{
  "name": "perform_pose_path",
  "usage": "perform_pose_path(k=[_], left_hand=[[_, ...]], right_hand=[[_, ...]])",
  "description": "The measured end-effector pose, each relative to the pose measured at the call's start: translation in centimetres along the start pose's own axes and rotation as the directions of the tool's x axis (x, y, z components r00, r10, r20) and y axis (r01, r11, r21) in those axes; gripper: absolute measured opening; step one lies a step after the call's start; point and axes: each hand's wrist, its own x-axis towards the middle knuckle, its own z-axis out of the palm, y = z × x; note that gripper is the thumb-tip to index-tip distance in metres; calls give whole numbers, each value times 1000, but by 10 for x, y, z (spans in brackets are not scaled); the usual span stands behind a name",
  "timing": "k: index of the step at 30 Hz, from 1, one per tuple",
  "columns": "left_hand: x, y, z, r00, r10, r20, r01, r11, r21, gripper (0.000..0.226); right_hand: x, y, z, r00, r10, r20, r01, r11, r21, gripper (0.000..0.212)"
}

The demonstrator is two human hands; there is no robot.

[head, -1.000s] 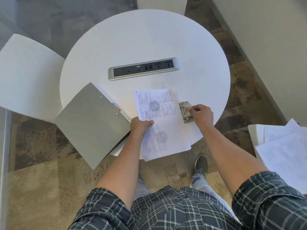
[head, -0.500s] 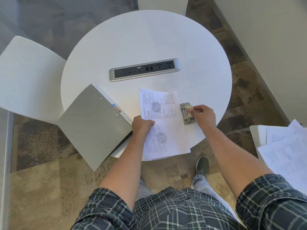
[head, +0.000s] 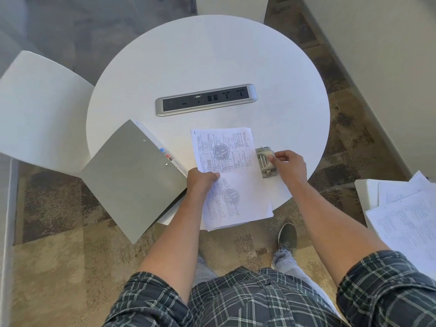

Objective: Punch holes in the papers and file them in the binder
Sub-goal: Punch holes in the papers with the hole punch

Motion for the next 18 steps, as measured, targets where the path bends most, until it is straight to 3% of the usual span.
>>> perform_pose_path(k=[18], left_hand=[[-4, -11, 4, 999, -29, -36, 25, 996, -89, 42]], right_hand=[[-5, -3, -6, 999, -16, 33, 16, 1000, -3, 35]])
